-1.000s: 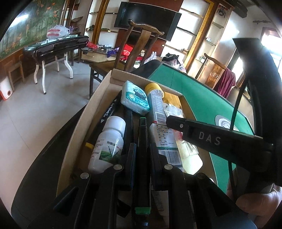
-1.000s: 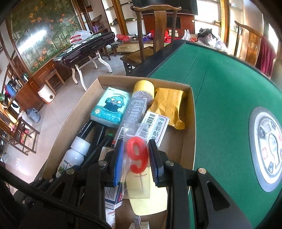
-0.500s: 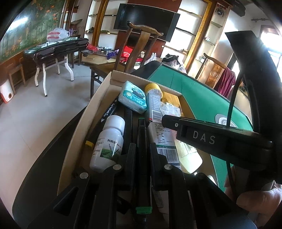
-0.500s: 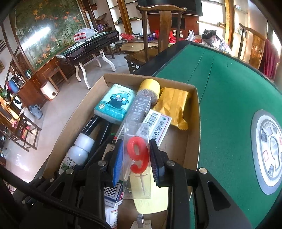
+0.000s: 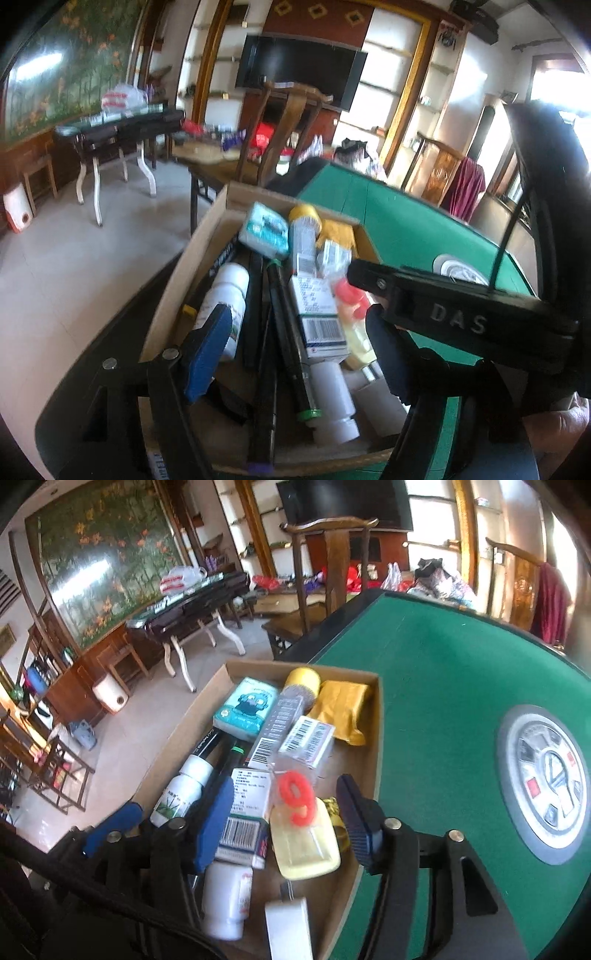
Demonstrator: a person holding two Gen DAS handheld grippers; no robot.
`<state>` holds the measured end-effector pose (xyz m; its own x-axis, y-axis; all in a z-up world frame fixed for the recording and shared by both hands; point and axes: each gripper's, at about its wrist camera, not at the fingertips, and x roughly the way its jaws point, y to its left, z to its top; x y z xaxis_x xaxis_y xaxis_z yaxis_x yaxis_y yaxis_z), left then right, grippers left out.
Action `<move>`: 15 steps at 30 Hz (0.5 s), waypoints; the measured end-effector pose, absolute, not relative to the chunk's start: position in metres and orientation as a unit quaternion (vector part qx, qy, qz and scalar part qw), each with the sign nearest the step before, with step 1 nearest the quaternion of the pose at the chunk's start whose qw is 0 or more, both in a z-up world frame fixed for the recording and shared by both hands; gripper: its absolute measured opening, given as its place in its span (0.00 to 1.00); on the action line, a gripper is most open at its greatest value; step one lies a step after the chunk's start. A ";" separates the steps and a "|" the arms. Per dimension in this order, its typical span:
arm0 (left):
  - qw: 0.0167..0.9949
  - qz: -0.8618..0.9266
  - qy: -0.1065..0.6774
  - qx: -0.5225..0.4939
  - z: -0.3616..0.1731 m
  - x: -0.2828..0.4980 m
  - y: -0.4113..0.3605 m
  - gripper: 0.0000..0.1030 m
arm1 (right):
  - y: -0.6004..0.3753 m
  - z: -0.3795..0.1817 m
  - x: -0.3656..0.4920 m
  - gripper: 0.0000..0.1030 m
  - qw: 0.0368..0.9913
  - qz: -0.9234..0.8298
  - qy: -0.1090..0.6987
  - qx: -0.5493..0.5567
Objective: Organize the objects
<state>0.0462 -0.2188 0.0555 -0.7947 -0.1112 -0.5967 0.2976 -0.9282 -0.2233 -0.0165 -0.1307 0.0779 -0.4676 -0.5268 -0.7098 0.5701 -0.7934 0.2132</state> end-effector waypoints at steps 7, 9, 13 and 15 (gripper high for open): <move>0.164 -0.951 0.087 0.246 0.073 0.071 -0.194 0.97 | -0.082 0.096 0.024 0.74 0.283 -0.899 0.019 0.333; 0.203 -0.949 0.045 0.235 0.077 0.079 -0.187 0.98 | -0.065 0.097 0.041 0.80 0.267 -0.916 0.015 0.299; 0.227 -0.944 0.008 0.238 0.082 0.089 -0.180 0.98 | -0.040 0.090 0.064 0.80 0.258 -0.931 0.008 0.258; 0.231 -0.941 0.000 0.246 0.081 0.090 -0.178 0.98 | -0.033 0.085 0.073 0.80 0.256 -0.936 0.010 0.243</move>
<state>0.0905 -0.1783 0.0815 -0.7728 -0.4341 -0.4630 0.4341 -0.8937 0.1134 0.0733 -0.0333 0.0855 -0.7507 -0.4737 -0.4605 0.4836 -0.8689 0.1055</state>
